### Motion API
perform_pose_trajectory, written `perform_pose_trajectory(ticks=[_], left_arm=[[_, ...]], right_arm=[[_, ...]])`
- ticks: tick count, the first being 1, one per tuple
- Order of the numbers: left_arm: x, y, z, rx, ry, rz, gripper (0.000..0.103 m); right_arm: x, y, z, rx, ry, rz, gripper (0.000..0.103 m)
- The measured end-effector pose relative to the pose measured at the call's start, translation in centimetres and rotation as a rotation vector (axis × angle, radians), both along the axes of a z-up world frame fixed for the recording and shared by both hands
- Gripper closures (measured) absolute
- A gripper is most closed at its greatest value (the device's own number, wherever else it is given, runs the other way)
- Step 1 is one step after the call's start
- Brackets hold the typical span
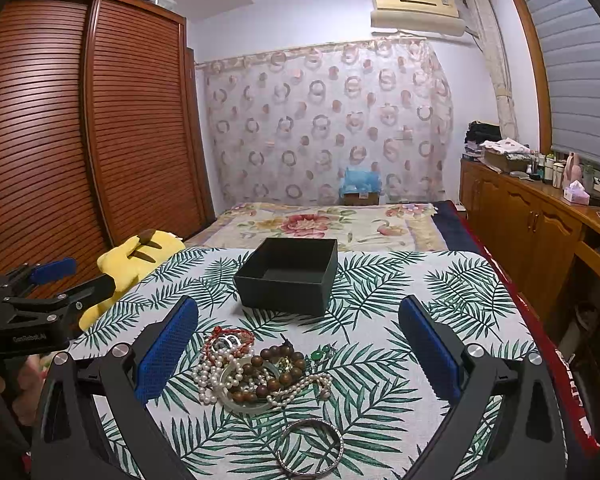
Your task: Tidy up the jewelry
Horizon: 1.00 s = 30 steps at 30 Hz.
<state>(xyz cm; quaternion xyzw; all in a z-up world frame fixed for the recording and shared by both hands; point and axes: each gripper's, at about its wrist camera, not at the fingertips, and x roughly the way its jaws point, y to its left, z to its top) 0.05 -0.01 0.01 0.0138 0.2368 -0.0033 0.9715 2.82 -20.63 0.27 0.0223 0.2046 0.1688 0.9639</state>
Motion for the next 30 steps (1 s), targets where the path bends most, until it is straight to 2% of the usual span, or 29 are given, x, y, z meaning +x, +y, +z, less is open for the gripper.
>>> perform_pose_trajectory(ticks=[30], left_arm=[[0.0, -0.4, 1.2, -0.003, -0.007, -0.001, 0.008]], right_arm=[[-0.1, 0.0, 0.1, -0.001, -0.003, 0.002, 0.002]])
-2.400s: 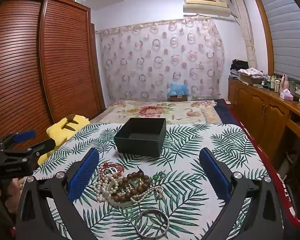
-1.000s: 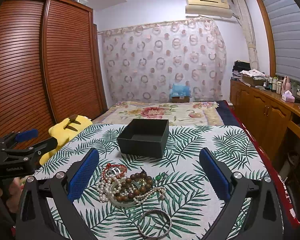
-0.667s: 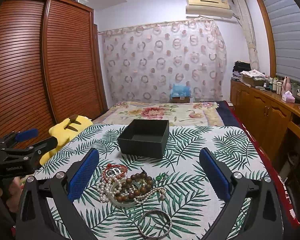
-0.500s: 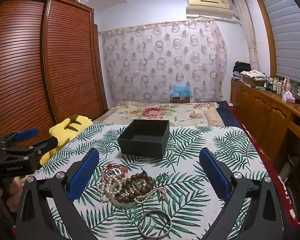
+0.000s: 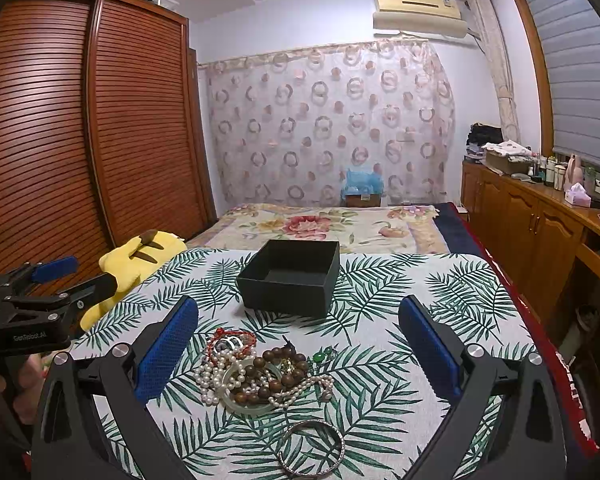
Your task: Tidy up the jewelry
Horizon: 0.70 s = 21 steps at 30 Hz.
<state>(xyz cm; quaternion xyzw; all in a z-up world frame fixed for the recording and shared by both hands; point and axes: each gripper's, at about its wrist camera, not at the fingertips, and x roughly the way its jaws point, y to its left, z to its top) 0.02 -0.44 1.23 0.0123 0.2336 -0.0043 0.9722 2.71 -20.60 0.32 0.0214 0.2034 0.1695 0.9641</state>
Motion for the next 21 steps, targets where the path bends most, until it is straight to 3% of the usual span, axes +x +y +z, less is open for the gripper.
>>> perform_pose_trajectory(ticks=[21], left_arm=[[-0.43, -0.74, 0.67, -0.005, 0.008, -0.002, 0.008]], right_arm=[[-0.16, -0.32, 0.0, -0.001, 0.002, 0.001, 0.002]])
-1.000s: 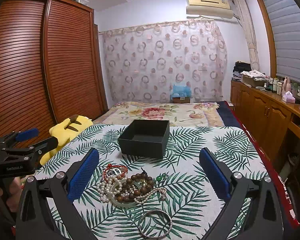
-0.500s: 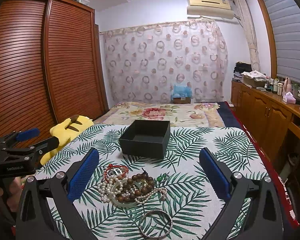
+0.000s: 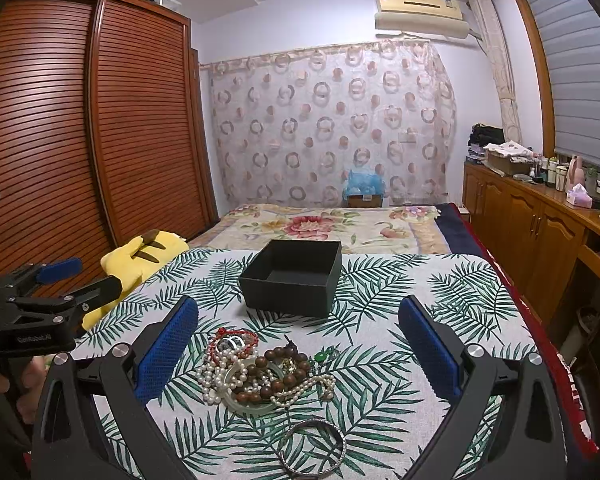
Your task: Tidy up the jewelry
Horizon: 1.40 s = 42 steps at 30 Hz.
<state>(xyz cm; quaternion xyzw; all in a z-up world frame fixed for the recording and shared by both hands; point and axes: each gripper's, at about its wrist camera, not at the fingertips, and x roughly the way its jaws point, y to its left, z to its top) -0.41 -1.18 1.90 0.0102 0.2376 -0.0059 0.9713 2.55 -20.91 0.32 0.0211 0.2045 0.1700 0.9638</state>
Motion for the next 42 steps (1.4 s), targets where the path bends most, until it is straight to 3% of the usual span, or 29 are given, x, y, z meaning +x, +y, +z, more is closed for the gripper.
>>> perform_pose_trajectory(ticks=[9, 12, 14, 26, 36, 42], left_arm=[[1.2, 0.3, -2.1, -0.01, 0.062, -0.007, 0.008], [1.7, 0.7, -3.1, -0.021, 0.087, -0.011, 0.008], [2.0, 1.1, -3.7, -0.028, 0.1, -0.015, 0.008], [3.5, 1.9, -6.9, -0.055, 0.177, -0.075, 0.008], [5.1, 0.6, -9.1, -0.059, 0.254, -0.161, 0.008], [7.0, -0.6, -9.9, -0.022, 0.287, -0.208, 0.034]], right_arm=[[0.2, 0.4, -0.5, -0.029, 0.026, 0.016, 0.002], [0.8, -0.8, -2.0, -0.033, 0.065, 0.04, 0.005], [1.3, -1.1, -2.9, -0.046, 0.103, 0.062, 0.016], [2.7, -0.3, -8.3, -0.167, 0.305, 0.208, 0.056], [3.0, -1.0, -10.1, -0.212, 0.382, 0.227, 0.071], [3.4, -1.5, -10.7, -0.196, 0.407, 0.24, 0.084]])
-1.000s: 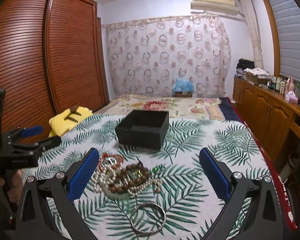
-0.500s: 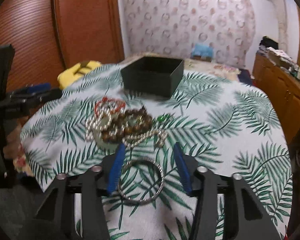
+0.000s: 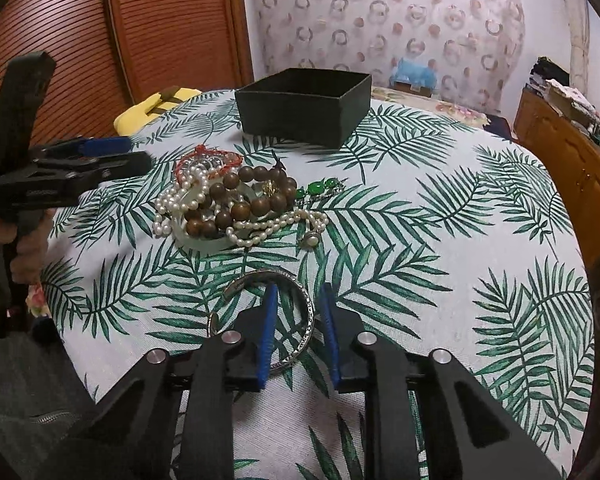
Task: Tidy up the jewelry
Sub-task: 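Grasp the red cord bracelet with the left gripper while the right gripper grasps the silver bangle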
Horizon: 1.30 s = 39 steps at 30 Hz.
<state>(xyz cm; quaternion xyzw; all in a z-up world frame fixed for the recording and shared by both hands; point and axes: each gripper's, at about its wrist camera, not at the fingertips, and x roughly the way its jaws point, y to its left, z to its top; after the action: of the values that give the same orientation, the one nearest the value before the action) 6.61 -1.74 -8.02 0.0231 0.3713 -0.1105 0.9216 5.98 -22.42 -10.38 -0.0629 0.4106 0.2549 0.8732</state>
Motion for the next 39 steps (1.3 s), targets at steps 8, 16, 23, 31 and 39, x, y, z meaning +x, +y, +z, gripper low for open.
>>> perform_pose_trajectory(ticks=[8, 16, 23, 31, 39], left_arm=[[3.4, -0.8, -0.9, 0.014, 0.069, -0.051, 0.062], [5.7, -1.5, -1.7, 0.035, 0.104, -0.077, 0.075], [6.2, -1.6, -1.8, 0.085, 0.106, -0.093, 0.094], [5.6, -0.3, 0.3, 0.024, 0.04, -0.069, 0.097], [4.8, -0.1, 4.0, -0.023, -0.052, -0.061, 0.098]], right_arm=[[0.1, -0.1, -0.5, -0.016, -0.002, 0.012, 0.097], [0.2, -0.2, -0.4, -0.017, -0.019, 0.014, 0.097], [0.2, -0.2, -0.3, -0.017, -0.023, 0.015, 0.097], [0.6, -0.1, 0.5, -0.01, -0.055, 0.007, 0.097], [1.5, 0.4, 2.7, -0.011, -0.123, 0.009, 0.097]])
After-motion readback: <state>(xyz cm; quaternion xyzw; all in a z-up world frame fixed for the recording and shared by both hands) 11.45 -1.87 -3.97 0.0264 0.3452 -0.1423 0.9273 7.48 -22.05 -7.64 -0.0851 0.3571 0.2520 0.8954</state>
